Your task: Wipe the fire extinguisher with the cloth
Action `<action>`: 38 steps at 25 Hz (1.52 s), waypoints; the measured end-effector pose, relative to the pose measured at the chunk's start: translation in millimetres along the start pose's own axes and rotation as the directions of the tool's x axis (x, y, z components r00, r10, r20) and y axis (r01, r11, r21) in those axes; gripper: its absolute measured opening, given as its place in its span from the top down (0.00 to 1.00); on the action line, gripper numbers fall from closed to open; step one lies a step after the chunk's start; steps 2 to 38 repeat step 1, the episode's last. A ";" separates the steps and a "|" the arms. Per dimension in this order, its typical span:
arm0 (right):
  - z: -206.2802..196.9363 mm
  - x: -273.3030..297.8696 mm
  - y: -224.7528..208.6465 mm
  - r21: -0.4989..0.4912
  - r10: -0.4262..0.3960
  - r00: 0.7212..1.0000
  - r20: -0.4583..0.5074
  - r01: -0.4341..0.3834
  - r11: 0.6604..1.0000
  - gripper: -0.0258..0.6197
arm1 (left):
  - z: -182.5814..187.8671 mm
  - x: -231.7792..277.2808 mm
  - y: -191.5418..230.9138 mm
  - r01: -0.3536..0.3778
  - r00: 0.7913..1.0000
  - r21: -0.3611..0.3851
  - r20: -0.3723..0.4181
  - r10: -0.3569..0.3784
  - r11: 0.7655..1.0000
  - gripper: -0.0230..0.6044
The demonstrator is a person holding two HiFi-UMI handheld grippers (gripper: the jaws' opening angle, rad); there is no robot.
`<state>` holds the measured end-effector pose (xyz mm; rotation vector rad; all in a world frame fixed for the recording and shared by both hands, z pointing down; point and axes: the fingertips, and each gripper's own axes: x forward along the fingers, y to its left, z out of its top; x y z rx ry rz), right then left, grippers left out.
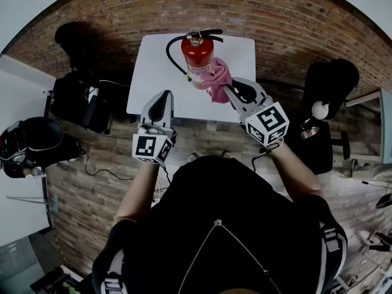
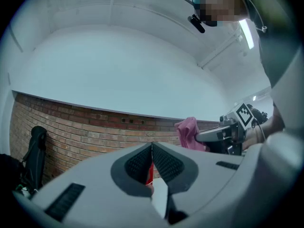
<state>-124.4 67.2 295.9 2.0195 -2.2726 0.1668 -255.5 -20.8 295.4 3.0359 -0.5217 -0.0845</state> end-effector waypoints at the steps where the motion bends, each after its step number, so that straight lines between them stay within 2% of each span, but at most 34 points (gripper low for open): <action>1: -0.5 0.4 3.7 0.000 0.000 1.000 -0.004 0.000 1.000 0.85 | -0.1 -2.3 0.4 0.008 1.000 -0.002 0.000 -0.008 1.000 0.95; 38: -0.5 0.4 3.7 0.000 0.000 1.000 -0.004 0.000 1.000 0.85 | -0.1 -2.3 0.4 0.008 1.000 -0.002 0.000 -0.008 1.000 0.95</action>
